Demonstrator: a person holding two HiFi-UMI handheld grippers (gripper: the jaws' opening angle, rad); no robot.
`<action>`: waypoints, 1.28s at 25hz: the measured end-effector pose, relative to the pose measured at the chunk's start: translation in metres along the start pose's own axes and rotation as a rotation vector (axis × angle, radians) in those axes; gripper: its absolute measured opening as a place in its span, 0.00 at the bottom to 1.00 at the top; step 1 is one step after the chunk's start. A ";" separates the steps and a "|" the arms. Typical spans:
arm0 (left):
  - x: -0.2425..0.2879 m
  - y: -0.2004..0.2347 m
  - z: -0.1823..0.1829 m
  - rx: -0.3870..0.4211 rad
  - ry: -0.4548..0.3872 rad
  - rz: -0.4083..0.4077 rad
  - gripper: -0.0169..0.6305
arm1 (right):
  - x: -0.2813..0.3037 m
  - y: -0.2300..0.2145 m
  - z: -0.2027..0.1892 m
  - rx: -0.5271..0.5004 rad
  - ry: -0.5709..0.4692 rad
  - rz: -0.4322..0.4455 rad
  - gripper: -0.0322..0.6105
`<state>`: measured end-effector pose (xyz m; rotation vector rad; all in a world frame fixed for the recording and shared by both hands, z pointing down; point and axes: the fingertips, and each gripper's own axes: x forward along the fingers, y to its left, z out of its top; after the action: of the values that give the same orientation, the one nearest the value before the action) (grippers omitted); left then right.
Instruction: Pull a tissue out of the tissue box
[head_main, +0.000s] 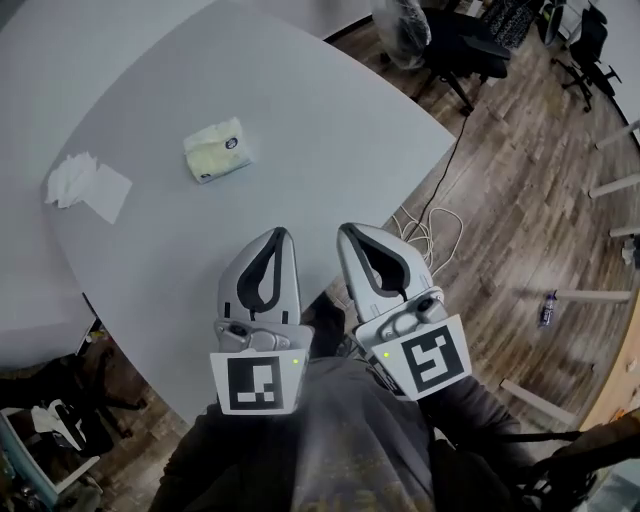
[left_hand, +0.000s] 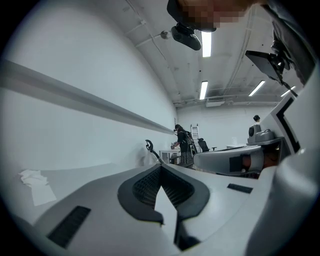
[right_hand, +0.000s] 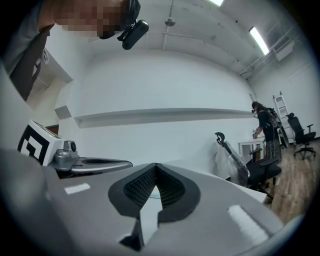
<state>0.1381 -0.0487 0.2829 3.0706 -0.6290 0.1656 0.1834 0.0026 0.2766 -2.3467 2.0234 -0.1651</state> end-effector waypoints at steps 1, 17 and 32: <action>0.011 0.010 -0.004 -0.007 0.006 0.016 0.02 | 0.016 -0.002 -0.004 0.003 0.011 0.025 0.05; 0.083 0.155 -0.006 -0.064 0.030 0.304 0.02 | 0.200 0.001 0.027 -0.062 0.030 0.331 0.05; 0.139 0.233 -0.071 -0.121 0.134 0.537 0.02 | 0.298 -0.024 -0.057 -0.035 0.113 0.551 0.05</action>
<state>0.1667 -0.3159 0.3641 2.6728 -1.3775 0.3144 0.2444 -0.2858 0.3521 -1.7351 2.6474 -0.2439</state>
